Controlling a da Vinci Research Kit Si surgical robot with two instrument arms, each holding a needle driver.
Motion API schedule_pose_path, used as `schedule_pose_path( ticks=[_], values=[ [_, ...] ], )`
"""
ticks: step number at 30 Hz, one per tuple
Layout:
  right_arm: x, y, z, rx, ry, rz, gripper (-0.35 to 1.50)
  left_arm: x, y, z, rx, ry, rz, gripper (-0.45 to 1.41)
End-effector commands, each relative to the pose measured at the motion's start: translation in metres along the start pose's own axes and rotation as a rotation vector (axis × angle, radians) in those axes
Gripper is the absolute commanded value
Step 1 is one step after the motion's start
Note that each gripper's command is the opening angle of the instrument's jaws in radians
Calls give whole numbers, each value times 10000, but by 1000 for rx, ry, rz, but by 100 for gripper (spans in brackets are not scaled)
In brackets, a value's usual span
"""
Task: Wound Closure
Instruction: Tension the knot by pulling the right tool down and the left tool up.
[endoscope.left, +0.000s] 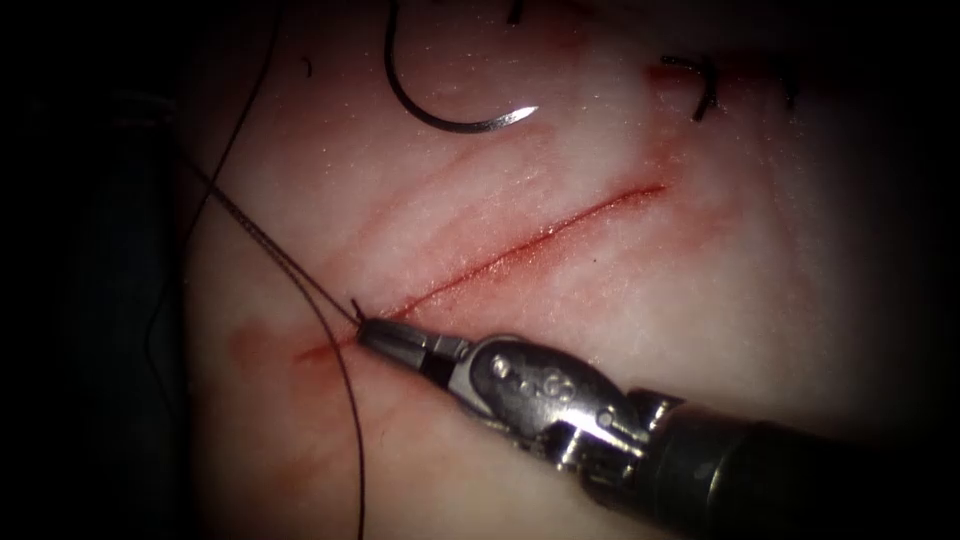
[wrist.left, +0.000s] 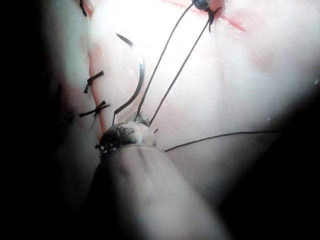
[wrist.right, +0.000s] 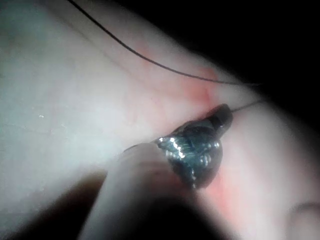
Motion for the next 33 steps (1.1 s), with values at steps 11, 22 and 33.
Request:
schedule_pose_path(
  ticks=[11,22,33],
  values=[
    [-18,-4,11,35,-10,-55,-35,-28,-39,10,95,-62,-38,-35],
    [-36,-16,8,102,-57,-91,-35,-48,-42,9,122,-110,-17,-35],
    [-49,-17,6,122,-83,-106,-35,-61,-53,1,159,-151,-33,-35]
  ],
)
